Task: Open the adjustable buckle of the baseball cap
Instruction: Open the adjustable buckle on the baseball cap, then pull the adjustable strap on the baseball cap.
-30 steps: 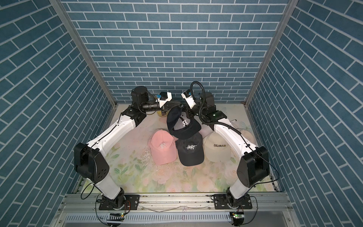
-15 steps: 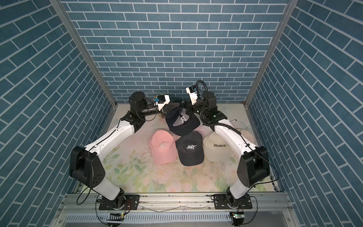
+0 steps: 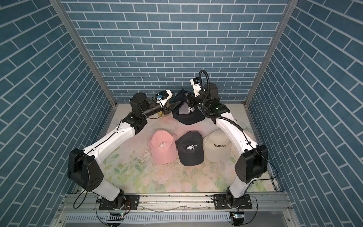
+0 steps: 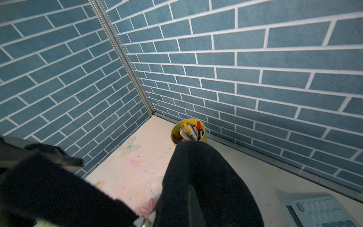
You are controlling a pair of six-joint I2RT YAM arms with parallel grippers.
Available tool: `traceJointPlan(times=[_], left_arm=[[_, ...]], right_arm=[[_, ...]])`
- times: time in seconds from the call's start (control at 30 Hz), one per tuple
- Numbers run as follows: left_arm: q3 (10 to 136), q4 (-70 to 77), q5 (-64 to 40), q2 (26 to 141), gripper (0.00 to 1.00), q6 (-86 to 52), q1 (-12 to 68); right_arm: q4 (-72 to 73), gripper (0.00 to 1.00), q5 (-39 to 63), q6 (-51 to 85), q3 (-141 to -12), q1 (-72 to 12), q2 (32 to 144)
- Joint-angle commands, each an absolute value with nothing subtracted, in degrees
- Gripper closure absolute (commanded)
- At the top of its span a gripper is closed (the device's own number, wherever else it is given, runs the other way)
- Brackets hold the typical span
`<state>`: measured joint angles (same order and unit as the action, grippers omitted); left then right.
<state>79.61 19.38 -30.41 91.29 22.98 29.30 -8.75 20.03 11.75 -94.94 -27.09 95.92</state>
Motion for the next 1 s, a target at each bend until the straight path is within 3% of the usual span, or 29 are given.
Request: traceJointPlan(times=[0.0,0.23,0.5,0.77,0.97], left_arm=[[79.12,20.65,-25.36,91.49,0.37,23.57,32.11],[78.77,22.75,-22.68,94.35,0.37,19.01,33.78],[78.85,22.76,-12.92,95.87,0.39,18.67,35.20],[83.60,20.59,-7.37,98.93,0.81,20.04,35.17],[83.77,21.00,-7.33,98.31,0.99,20.46,35.16]], right_arm=[[-11.88,1.00,17.71,12.47,-97.65,-27.54,97.01],[-12.46,1.00,16.98,13.54,-98.89,-27.94,96.86],[-12.17,1.00,17.37,12.68,-97.81,-28.38,95.70],[-11.84,1.00,18.41,11.42,-96.74,-28.56,95.44],[-12.87,1.00,18.50,8.70,-96.50,-28.56,95.64]])
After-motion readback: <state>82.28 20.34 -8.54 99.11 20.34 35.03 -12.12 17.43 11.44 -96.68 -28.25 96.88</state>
